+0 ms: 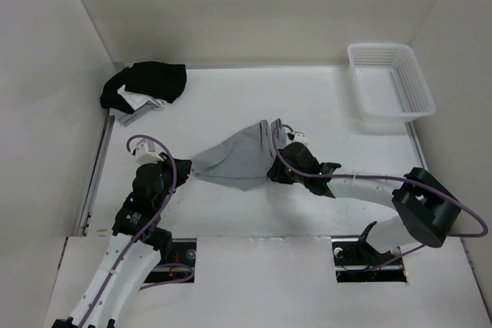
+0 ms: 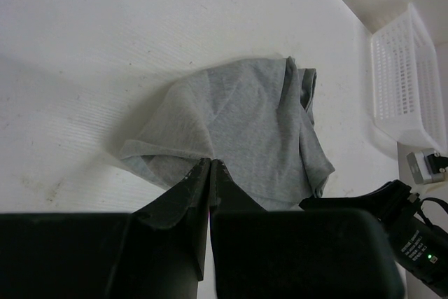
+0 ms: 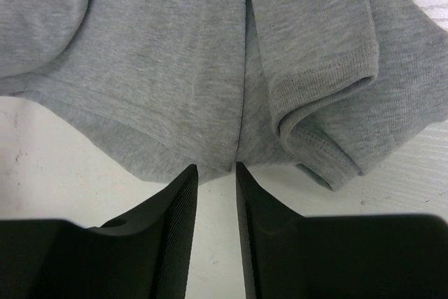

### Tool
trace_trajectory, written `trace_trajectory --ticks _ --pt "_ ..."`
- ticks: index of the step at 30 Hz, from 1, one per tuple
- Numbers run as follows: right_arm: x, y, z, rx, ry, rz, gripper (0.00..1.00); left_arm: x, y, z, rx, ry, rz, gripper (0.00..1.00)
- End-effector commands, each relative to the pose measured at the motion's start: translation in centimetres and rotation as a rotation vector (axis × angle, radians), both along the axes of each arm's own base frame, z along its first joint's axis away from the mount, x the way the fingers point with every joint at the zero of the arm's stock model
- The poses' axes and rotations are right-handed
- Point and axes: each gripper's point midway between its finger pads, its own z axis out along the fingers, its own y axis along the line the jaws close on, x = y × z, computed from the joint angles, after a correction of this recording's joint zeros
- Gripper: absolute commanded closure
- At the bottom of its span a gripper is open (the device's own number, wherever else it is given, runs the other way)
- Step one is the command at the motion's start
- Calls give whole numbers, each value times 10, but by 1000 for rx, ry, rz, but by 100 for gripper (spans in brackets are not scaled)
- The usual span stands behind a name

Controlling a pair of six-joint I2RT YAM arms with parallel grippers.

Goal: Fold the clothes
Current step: Flatten the tank top out

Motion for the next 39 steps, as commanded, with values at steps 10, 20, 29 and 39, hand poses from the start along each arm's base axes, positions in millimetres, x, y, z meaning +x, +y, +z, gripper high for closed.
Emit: trace_trajectory --ticks 10,20,29,39 --pt "23 20 14 56 -45 -12 75 5 -6 4 -21 -26 -20 99" --pt "28 19 15 52 -54 -24 74 5 -6 4 -21 -26 -22 99" --pt "31 5 68 101 -182 -69 96 10 -4 29 -31 -82 -9 99" --pt "-33 -91 320 286 -660 -178 99 -9 9 226 -173 -498 35 99"
